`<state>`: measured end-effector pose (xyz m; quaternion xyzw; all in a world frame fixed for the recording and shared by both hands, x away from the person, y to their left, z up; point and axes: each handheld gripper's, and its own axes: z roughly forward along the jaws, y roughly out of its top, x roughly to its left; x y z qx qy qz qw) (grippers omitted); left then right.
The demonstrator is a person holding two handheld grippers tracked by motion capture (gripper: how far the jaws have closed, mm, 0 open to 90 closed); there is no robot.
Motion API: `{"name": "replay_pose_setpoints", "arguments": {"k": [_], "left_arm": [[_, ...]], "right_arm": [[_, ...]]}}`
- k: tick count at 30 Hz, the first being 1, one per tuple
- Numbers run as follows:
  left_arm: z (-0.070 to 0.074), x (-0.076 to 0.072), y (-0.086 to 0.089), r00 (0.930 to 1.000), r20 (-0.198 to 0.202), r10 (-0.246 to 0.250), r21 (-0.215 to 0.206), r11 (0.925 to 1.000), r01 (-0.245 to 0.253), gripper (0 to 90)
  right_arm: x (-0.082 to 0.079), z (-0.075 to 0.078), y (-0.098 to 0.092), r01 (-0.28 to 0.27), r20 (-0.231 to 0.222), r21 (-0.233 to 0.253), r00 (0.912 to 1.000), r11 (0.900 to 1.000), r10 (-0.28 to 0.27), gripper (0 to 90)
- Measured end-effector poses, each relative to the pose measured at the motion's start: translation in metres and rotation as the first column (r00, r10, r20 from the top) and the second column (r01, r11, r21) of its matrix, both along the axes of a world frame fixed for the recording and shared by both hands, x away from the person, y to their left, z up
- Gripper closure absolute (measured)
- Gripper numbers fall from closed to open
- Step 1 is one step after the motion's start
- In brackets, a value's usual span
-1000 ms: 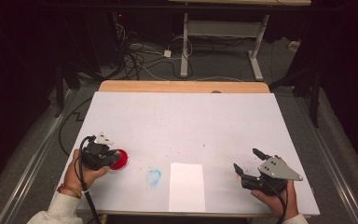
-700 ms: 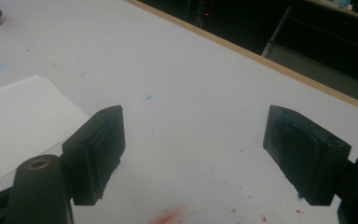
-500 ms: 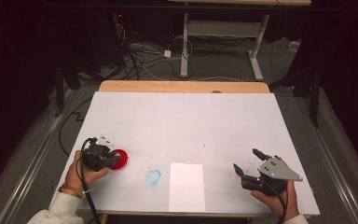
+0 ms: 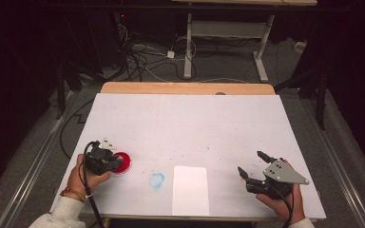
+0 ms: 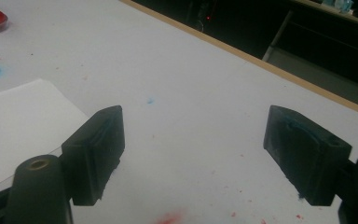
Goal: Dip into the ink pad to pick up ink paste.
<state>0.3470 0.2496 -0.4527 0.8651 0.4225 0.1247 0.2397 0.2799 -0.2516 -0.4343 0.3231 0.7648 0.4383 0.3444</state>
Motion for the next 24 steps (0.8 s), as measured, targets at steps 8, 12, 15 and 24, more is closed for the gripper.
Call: {"name": "replay_pose_setpoints", "arguments": {"k": [8,12,15,24], "left_arm": [[-0.0009,-0.0009,0.0001,1.0,0.008,0.001,0.001,1.0,-0.001,73.9],[-0.0011,-0.001,-0.0002,0.9999,0.011,-0.001,0.002,1.0,0.001,73.8],[-0.0014,-0.0011,0.0003,0.9999,0.011,0.0,-0.003,1.0,0.0,73.8],[-0.0021,-0.0023,-0.0001,0.9998,0.017,0.007,-0.002,1.0,-0.007,73.7]], "right_arm": [[0.0042,-0.0003,0.0029,-0.009,-0.006,0.008,0.9999,1.0,0.009,20.6],[0.0056,-0.0011,0.004,-0.012,-0.009,0.003,0.9999,1.0,0.012,20.6],[0.0065,-0.0018,0.0042,-0.012,-0.012,0.005,0.9999,1.0,0.012,20.7],[0.0068,-0.0004,0.0056,-0.013,-0.001,0.008,0.9999,1.0,0.013,20.9]]}}
